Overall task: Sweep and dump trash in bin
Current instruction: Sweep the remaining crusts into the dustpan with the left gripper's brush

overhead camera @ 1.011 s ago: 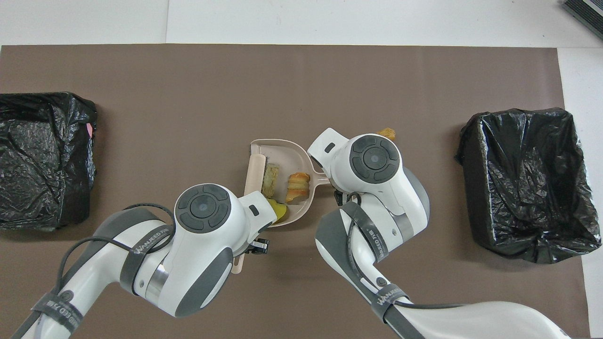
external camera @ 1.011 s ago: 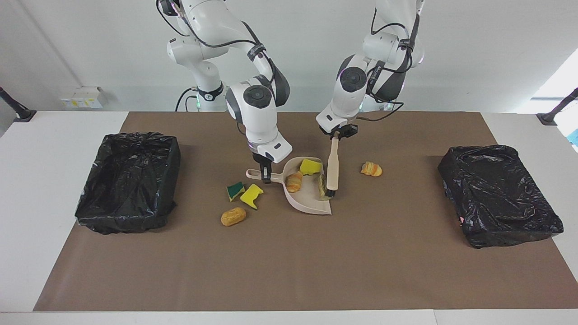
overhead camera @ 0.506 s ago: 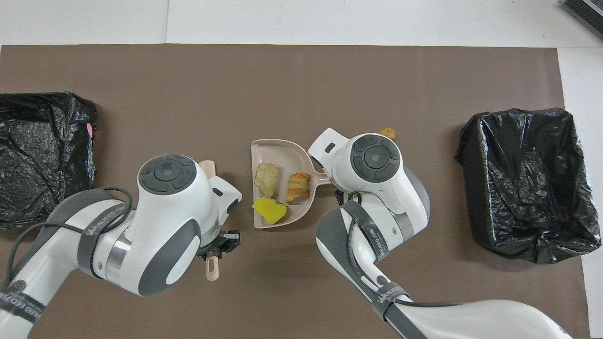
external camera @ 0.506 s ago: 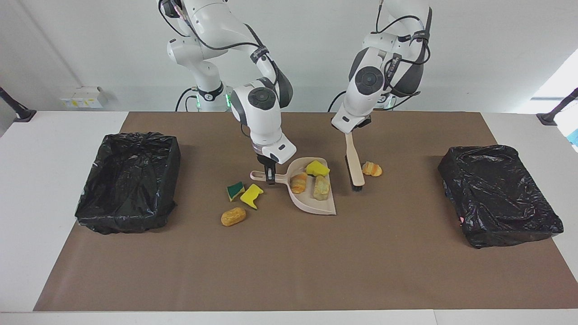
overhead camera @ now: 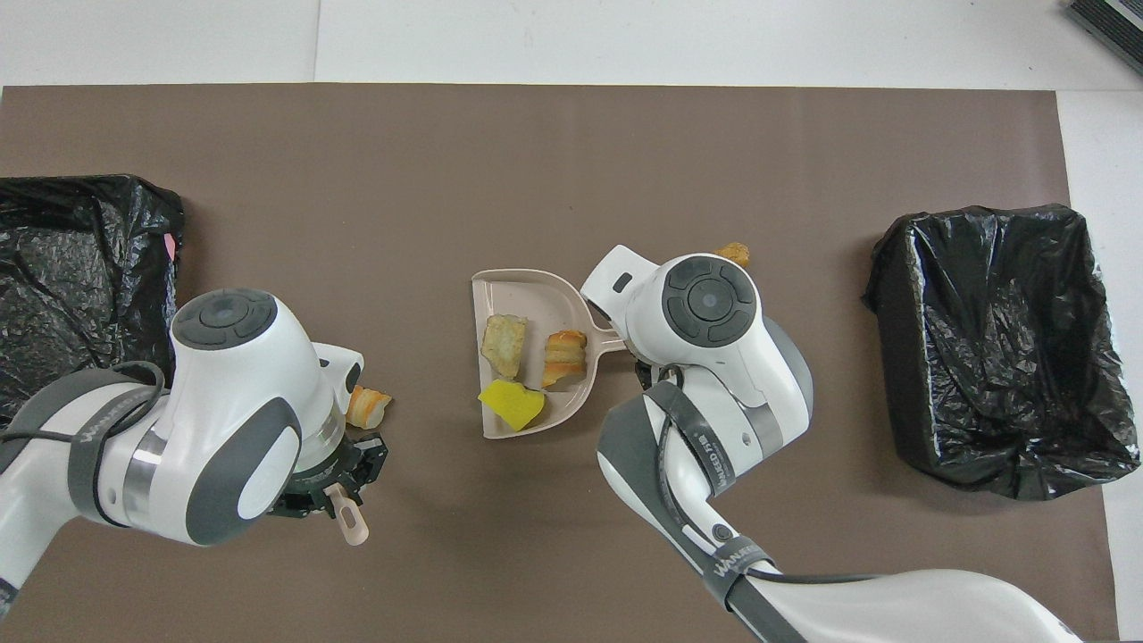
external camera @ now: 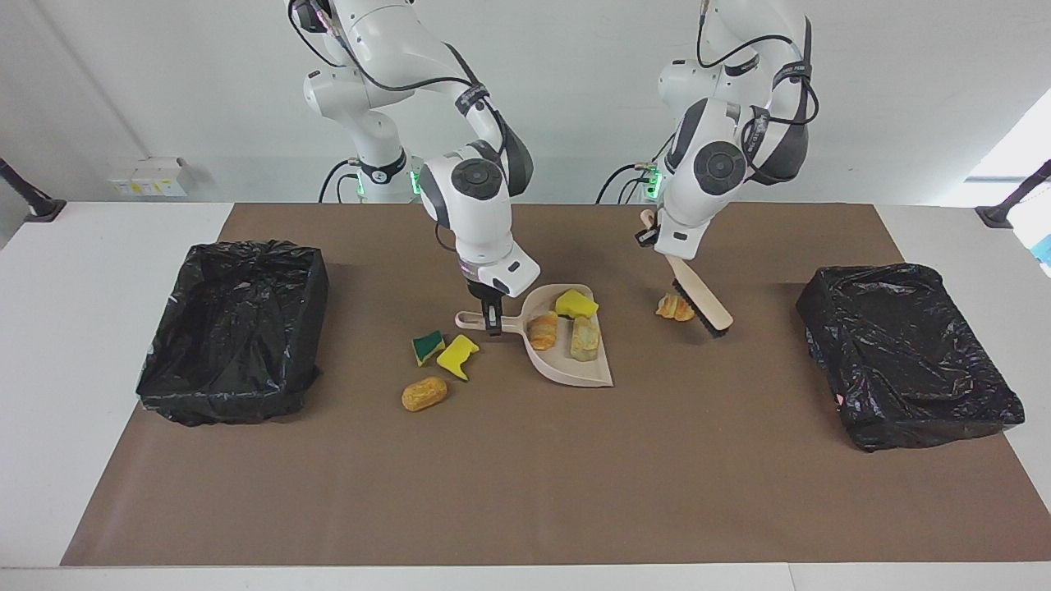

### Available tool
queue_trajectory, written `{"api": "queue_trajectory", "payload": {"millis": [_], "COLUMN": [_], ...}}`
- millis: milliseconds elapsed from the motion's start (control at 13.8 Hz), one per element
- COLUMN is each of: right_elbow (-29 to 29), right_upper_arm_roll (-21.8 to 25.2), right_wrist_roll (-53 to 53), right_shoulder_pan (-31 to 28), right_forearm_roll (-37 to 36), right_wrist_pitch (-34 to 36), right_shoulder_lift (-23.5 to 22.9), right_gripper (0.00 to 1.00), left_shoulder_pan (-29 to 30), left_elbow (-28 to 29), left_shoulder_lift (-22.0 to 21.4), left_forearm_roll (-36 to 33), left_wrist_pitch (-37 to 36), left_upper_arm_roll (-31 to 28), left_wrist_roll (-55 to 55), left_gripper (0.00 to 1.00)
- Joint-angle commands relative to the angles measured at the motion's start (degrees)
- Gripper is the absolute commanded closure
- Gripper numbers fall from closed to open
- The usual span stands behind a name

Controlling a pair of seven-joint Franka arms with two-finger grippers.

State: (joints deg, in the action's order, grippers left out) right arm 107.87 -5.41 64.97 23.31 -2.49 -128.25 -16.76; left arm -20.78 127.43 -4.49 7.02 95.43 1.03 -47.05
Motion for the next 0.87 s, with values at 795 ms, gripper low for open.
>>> {"api": "queue_trajectory", "payload": {"millis": [795], "right_elbow": [0.3], "right_upper_arm_roll": [-0.1], "right_wrist_roll": [2.0], "right_shoulder_pan": [-0.1], "right_forearm_roll": [0.7], "right_wrist_pitch": [0.0], "right_shoulder_lift": [0.2], "right_gripper": [1.0], "left_shoulder_pan": [-13.2], "left_elbow": [1.4], "left_shoulder_lift": [1.9], "left_forearm_roll": [8.4], "left_wrist_pitch": [24.8], "left_upper_arm_roll": [1.1], "left_wrist_roll": [1.9], "left_gripper": [1.0]}}
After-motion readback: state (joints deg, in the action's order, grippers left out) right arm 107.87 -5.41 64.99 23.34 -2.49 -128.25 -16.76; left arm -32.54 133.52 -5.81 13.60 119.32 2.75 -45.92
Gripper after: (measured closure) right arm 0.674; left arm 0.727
